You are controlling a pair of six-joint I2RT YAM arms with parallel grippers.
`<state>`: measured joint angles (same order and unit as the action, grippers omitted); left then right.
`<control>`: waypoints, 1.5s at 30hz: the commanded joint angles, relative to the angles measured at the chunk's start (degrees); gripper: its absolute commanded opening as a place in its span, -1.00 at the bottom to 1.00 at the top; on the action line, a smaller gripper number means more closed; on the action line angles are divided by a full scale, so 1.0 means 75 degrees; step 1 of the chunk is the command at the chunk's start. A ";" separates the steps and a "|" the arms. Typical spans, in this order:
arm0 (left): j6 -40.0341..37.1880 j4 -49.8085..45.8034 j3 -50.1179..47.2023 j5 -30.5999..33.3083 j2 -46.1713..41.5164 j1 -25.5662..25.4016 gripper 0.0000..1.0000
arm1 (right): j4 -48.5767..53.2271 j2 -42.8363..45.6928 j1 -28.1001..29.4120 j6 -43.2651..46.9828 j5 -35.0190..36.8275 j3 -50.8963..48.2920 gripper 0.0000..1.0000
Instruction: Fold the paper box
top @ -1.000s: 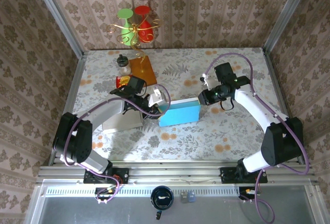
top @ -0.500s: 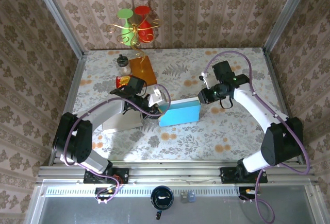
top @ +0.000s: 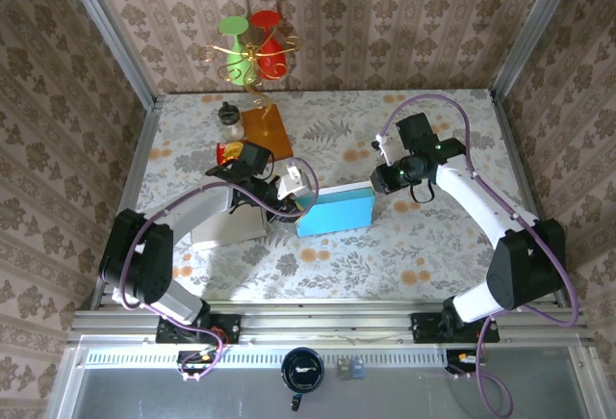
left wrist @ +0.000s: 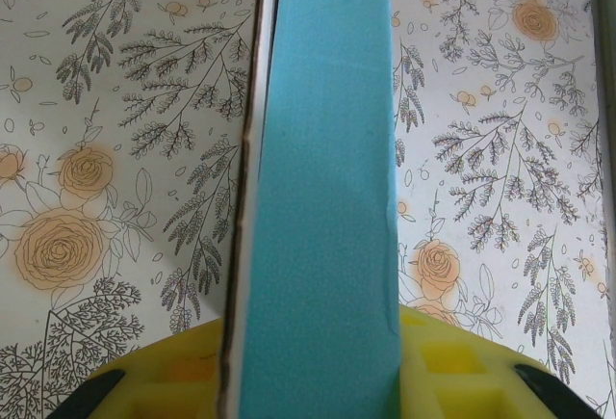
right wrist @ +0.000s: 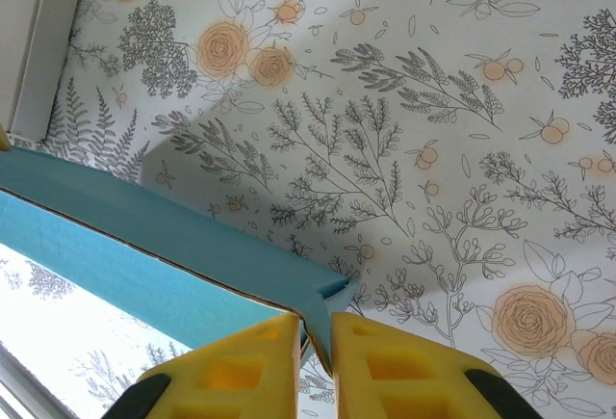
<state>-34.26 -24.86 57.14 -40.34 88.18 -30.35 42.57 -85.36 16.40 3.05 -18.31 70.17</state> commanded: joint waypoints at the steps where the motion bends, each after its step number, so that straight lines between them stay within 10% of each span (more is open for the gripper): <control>1: 0.0076 0.0066 0.0165 -0.0237 0.0069 -0.0038 -0.60 | 0.0137 -0.0092 0.0046 0.0051 0.0165 0.0101 -0.68; 12: 0.0187 0.0170 0.0162 -0.0185 0.0072 -0.0055 -0.62 | -0.0028 0.0089 0.0208 -0.0102 0.0513 0.0097 -1.00; 31: 0.1087 0.0998 0.0032 0.0774 0.0061 -0.0146 -0.70 | -0.0842 0.0515 0.0906 -0.2731 0.0917 -0.0355 -1.00; 45: 0.1373 0.1193 -0.0006 0.0718 0.0150 -0.0096 -0.68 | -0.1370 0.0694 0.1000 -0.2340 0.1337 -0.1180 -1.00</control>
<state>-27.16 -20.05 57.08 -35.57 88.40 -31.09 32.29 -81.41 22.00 -16.27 -6.74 64.10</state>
